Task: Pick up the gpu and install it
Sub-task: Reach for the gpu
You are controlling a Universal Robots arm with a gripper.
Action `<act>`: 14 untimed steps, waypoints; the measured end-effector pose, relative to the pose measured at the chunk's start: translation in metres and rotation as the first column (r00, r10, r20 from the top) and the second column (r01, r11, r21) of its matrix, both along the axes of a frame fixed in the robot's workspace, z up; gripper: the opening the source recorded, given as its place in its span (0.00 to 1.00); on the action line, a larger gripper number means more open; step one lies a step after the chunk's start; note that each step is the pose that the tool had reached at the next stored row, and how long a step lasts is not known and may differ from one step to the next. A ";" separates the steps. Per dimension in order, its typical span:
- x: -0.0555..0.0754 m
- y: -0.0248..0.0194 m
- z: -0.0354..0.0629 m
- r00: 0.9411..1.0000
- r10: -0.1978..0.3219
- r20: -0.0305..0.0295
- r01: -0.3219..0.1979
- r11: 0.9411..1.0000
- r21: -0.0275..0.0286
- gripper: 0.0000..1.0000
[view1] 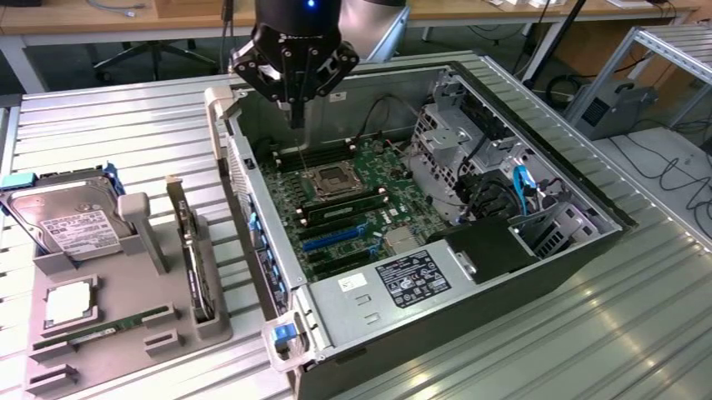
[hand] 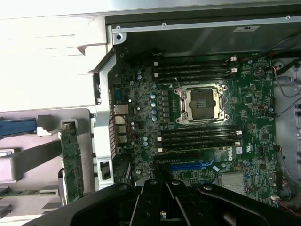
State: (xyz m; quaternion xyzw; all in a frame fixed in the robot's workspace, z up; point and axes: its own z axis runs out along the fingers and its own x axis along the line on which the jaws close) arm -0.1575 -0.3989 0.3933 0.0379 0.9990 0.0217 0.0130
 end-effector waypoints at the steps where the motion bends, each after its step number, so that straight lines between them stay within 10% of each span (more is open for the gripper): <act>1: 0.000 0.0000 0.0000 1.000 0.000 0.000 0.000 1.000 0.000 0.11; 14: -0.004 0.0000 0.0000 1.000 0.000 0.000 0.000 1.000 0.000 0.11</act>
